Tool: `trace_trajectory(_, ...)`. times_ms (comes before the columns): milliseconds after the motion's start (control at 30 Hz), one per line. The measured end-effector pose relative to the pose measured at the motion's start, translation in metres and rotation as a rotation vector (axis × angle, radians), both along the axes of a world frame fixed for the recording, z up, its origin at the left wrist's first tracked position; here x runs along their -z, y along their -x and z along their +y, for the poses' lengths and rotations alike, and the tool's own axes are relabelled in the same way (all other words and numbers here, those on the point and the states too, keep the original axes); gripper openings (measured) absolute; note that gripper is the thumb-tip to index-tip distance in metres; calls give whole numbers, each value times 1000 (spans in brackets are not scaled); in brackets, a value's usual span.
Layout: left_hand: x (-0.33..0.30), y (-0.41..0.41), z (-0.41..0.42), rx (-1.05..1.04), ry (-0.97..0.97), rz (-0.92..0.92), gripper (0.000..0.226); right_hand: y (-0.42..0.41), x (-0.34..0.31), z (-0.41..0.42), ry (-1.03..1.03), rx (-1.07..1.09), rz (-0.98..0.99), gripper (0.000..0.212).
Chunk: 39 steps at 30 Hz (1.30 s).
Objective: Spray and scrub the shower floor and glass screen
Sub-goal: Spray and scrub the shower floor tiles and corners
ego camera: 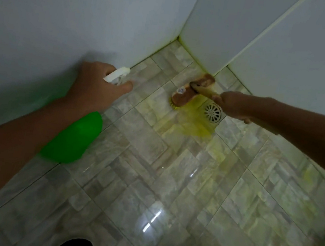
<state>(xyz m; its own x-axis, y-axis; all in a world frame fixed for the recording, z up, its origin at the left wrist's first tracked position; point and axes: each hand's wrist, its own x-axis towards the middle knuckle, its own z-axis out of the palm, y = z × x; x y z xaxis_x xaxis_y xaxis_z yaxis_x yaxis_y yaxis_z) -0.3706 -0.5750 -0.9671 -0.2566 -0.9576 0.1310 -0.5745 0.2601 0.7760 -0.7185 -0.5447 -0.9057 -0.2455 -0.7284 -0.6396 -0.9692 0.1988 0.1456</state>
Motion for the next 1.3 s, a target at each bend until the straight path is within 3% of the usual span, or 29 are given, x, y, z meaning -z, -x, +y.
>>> trace_trajectory(100,-1,-1,2,-21,-24,7,60,-37,17,-48,127,51,-128,30)
trace_trajectory(233,0,-4,0,1,-52,15,63,-75,28,-74,173,85,-262,37)
trace_trajectory(333,-1,0,1,18,-95,11,72,-67,33,-33,154,71,-204,35)
trace_trajectory(433,-3,1,3,22,-121,8,66,-38,31,36,75,-11,-154,49)
trace_trajectory(567,-4,0,6,40,-130,19,62,-2,10,84,-37,53,-72,52)
trace_trajectory(733,-4,-1,15,55,-116,-28,56,-44,25,11,61,35,-75,44)
trace_trajectory(867,4,-16,24,45,-211,-110,73,-106,51,-39,179,42,-222,43)
trace_trajectory(1000,8,-32,33,44,-233,-123,79,-112,57,12,135,32,-276,46)
trace_trajectory(1167,7,-35,40,55,-208,-97,71,-43,34,123,12,-1,-204,48)
trace_trajectory(1300,6,-29,53,87,-154,-103,62,-25,23,117,-7,51,-105,53)
